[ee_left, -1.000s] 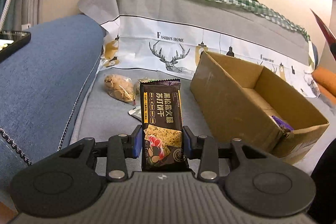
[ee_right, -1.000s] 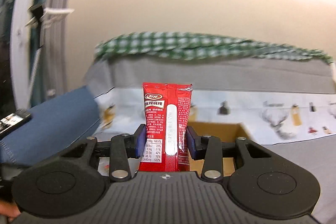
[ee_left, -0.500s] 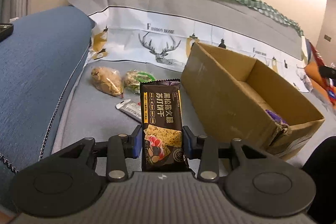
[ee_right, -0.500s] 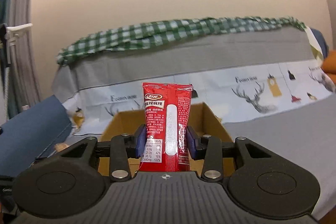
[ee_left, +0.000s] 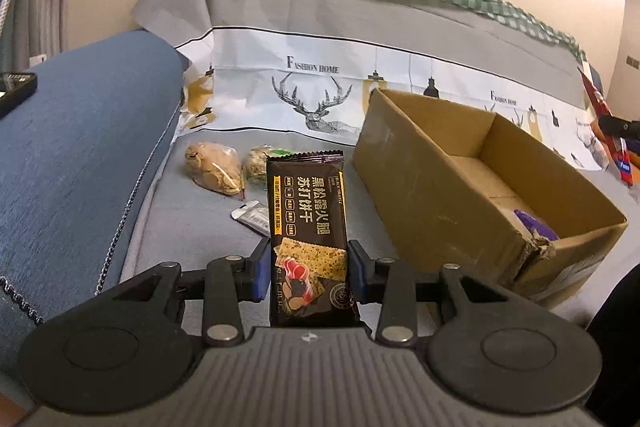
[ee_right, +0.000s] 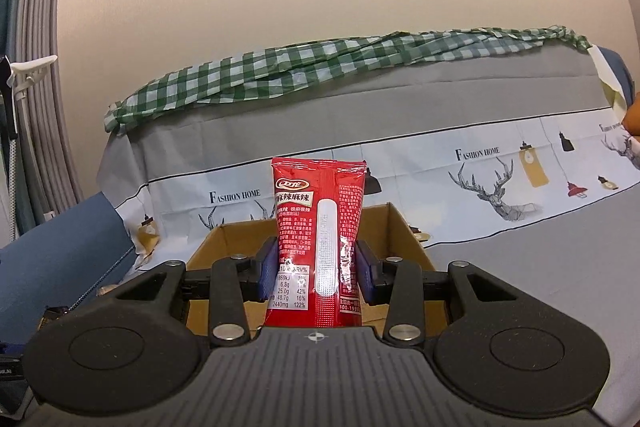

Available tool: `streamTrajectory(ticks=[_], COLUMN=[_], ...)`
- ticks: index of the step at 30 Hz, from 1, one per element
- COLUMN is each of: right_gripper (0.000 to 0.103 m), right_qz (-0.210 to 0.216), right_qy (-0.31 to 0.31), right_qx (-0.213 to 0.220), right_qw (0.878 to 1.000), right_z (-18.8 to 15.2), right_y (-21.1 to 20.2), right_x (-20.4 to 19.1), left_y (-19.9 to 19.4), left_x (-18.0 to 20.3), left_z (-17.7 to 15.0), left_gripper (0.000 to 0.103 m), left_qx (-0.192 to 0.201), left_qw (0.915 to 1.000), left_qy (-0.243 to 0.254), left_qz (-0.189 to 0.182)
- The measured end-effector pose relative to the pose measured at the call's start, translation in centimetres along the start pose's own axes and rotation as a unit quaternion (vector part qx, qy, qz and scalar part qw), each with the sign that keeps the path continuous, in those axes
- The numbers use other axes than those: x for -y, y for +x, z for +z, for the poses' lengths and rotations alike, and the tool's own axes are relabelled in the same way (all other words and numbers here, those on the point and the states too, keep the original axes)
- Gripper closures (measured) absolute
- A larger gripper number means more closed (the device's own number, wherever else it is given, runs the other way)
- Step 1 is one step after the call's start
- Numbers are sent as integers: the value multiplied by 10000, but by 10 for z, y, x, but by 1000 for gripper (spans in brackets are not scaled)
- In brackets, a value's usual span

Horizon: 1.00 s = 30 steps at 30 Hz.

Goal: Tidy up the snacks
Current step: 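Carry the chocolate bar with left tool while right tool carries red packet over box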

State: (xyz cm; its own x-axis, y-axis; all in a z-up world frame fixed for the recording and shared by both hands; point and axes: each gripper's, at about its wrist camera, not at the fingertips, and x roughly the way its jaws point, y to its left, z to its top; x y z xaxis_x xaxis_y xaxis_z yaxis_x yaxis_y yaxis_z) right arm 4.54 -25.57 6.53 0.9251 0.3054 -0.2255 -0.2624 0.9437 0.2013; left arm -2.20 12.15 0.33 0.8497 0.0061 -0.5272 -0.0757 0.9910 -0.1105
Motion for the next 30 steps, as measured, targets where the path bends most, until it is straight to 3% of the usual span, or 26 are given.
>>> streamTrajectory(ticks=[8,24,30], right_gripper=[62,62,61], right_qz=[130,209,130], right_qy=[31,20,121], right_qx=[28,18,-23], right_qw=[9999,9998,9998], right_z=[-1,-3,-3], right_y=[-4,1,4], right_x=[7,2,5], left_y=[0,6,18], left_x=[27,149,178], left_z=[16,115,129], left_gripper=[60,60,60], left_qx=[-75,607,637], left_qw=[9999,9944,9924], left_qy=[-96,192,280], left_qz=[7,-849,-1014])
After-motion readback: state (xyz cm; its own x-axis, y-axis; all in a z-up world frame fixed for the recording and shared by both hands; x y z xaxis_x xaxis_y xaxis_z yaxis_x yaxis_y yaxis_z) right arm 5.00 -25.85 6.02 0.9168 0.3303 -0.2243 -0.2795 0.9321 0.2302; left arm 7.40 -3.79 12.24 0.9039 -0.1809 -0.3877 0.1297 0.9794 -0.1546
